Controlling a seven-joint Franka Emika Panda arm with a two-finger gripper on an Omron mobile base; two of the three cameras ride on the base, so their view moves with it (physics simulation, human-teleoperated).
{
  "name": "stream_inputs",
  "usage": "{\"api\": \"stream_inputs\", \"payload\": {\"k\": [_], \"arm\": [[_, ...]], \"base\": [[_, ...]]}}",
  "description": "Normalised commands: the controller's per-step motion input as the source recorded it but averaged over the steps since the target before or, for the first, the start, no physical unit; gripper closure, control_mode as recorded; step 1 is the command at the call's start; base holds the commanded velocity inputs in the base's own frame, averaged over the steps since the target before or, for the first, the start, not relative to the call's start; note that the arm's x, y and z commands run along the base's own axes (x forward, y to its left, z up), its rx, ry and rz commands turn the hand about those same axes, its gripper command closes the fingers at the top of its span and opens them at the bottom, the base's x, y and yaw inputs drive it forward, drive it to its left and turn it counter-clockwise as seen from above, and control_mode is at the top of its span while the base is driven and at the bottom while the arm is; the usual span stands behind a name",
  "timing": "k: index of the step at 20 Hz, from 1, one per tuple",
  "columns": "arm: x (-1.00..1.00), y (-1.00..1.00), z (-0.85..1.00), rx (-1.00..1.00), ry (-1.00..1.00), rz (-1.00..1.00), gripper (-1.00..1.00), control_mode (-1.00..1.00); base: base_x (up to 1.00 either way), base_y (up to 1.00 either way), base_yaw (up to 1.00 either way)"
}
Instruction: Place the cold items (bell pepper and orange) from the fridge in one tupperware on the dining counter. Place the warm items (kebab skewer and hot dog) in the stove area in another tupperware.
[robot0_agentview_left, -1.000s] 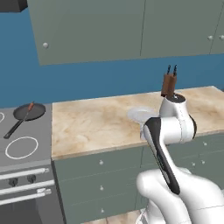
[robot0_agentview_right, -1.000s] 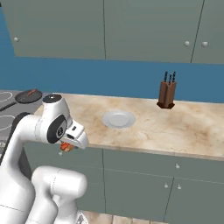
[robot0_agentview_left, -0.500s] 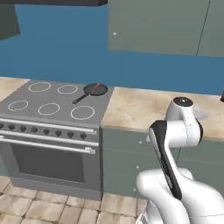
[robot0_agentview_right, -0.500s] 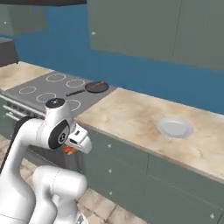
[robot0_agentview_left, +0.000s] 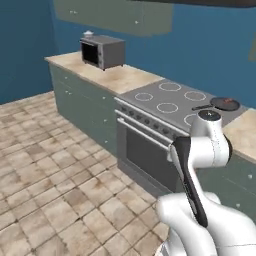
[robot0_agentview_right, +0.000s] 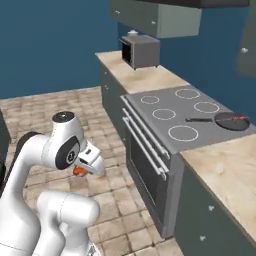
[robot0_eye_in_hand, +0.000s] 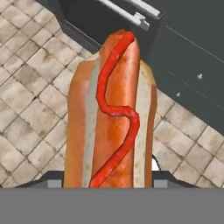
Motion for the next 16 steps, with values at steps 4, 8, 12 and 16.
{"api": "stream_inputs", "payload": {"k": [4,8,12,16], "arm": [[0.00,0.00,0.00,0.00,0.00,0.00,1.00,1.00],[0.00,0.00,0.00,0.00,0.00,0.00,1.00,1.00],[0.00,0.00,0.00,0.00,0.00,0.00,1.00,1.00],[0.00,0.00,0.00,0.00,0.00,0.00,1.00,1.00]], "base": [[0.02,0.21,0.92],[0.62,0.01,0.75],[1.00,-0.05,0.53],[1.00,0.07,0.14]]}}
